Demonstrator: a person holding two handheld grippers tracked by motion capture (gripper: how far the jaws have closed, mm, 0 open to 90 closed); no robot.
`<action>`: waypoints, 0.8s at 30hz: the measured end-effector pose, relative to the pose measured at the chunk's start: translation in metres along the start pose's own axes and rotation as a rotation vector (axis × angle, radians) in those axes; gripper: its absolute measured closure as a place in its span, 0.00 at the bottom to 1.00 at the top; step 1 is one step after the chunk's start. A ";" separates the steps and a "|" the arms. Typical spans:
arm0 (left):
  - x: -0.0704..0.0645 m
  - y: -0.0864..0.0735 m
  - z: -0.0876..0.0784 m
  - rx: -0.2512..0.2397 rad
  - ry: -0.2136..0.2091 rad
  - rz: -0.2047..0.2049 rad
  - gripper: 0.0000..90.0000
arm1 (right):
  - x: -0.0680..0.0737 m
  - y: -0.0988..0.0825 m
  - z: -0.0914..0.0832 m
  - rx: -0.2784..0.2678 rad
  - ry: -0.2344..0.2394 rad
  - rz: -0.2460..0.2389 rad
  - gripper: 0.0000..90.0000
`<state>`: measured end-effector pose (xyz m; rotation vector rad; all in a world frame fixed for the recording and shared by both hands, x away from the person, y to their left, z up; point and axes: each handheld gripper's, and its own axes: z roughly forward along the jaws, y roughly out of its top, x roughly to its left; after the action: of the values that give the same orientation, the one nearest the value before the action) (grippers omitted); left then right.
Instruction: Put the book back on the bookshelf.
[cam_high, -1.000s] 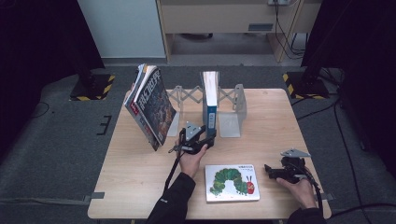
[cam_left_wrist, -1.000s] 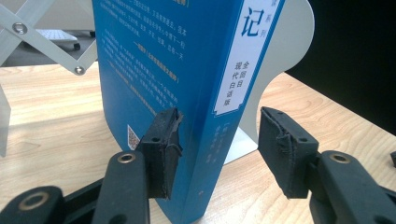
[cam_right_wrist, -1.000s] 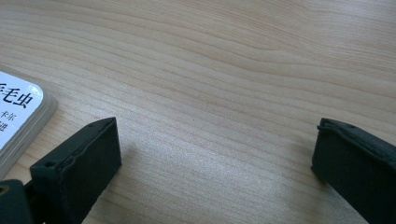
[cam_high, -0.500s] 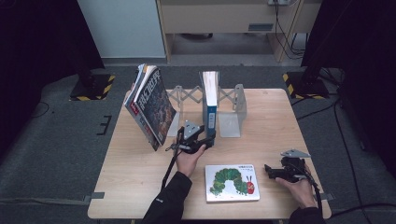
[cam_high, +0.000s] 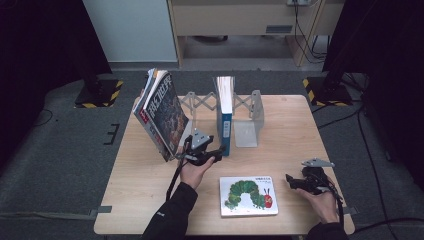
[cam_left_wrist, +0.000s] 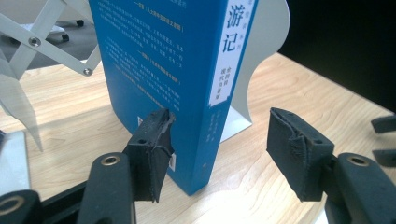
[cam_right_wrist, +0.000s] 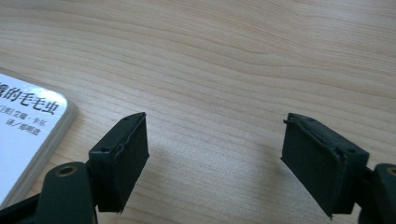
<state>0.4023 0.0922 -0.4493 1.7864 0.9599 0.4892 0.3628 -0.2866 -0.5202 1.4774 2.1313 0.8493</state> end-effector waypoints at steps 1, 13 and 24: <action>0.000 0.000 -0.001 0.003 -0.001 0.002 0.43 | 0.001 0.001 -0.001 -0.001 0.007 0.003 0.26; -0.004 -0.021 -0.024 0.108 -0.030 0.077 0.38 | 0.012 0.005 -0.011 -0.032 0.047 0.021 0.29; -0.008 -0.068 -0.032 0.241 -0.037 0.114 0.36 | 0.023 0.005 -0.016 -0.044 0.086 0.011 0.32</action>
<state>0.3493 0.1162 -0.4968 2.0682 0.9256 0.4238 0.3483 -0.2679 -0.5052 1.4569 2.1534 0.9741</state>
